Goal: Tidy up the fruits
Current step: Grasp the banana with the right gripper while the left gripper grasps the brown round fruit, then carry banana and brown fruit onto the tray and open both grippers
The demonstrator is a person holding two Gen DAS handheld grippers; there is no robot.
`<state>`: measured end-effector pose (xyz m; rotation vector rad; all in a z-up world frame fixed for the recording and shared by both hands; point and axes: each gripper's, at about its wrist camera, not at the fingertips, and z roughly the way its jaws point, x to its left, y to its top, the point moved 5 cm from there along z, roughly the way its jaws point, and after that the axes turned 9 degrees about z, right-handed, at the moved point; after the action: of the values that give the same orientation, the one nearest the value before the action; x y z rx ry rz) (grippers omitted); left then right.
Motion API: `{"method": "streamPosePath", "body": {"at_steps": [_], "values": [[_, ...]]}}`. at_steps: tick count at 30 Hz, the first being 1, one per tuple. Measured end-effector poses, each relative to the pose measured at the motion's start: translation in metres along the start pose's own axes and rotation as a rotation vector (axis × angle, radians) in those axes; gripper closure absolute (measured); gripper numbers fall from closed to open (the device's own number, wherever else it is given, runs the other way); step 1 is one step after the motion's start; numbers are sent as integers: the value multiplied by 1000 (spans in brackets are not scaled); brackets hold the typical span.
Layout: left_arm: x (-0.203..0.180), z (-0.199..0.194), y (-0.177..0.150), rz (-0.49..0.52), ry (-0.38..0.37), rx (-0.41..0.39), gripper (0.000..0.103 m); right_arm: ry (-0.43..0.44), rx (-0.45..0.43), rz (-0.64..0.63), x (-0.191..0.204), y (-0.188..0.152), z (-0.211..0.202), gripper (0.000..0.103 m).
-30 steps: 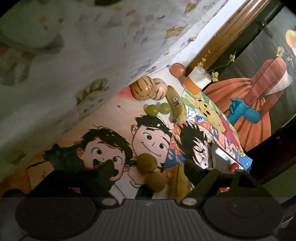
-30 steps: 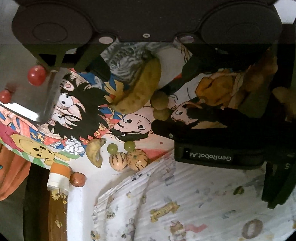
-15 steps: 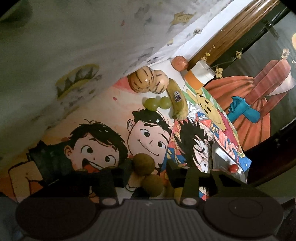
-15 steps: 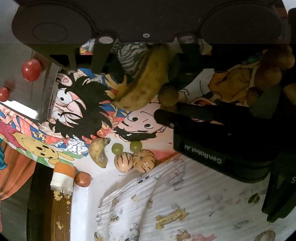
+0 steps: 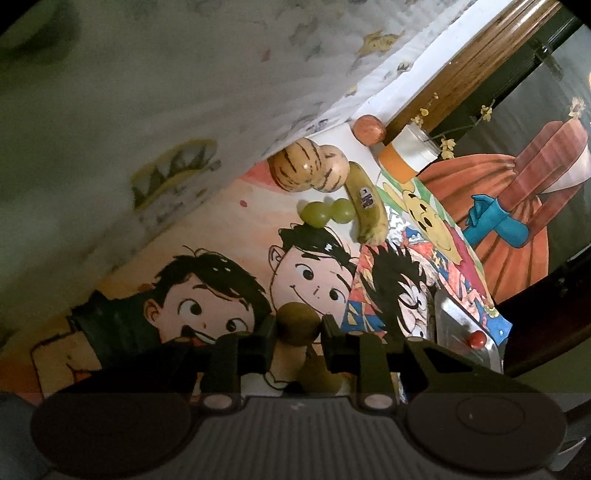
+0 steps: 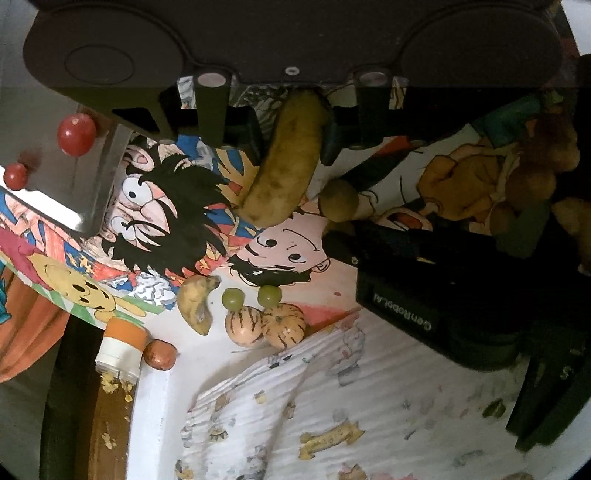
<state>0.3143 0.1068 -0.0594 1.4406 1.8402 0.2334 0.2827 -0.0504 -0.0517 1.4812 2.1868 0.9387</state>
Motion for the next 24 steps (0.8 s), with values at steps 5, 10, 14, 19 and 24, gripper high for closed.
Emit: {"method": "streamPosePath", "body": {"at_steps": [5, 10, 14, 19, 24], "values": [[-3, 0, 1, 22, 14, -4, 75, 2, -8, 19, -2, 5, 8, 64], [-2, 0, 1, 16, 13, -11, 75, 20, -29, 46, -7, 4, 5, 68], [-6, -3, -3, 24, 27, -22, 75, 17, -55, 65, -14, 0, -1, 72], [-19, -13, -4, 40, 31, -58, 75, 8, -94, 99, -25, -5, -15, 72], [-40, -21, -8, 70, 33, -84, 75, -19, -171, 129, -43, -6, -46, 72]]}}
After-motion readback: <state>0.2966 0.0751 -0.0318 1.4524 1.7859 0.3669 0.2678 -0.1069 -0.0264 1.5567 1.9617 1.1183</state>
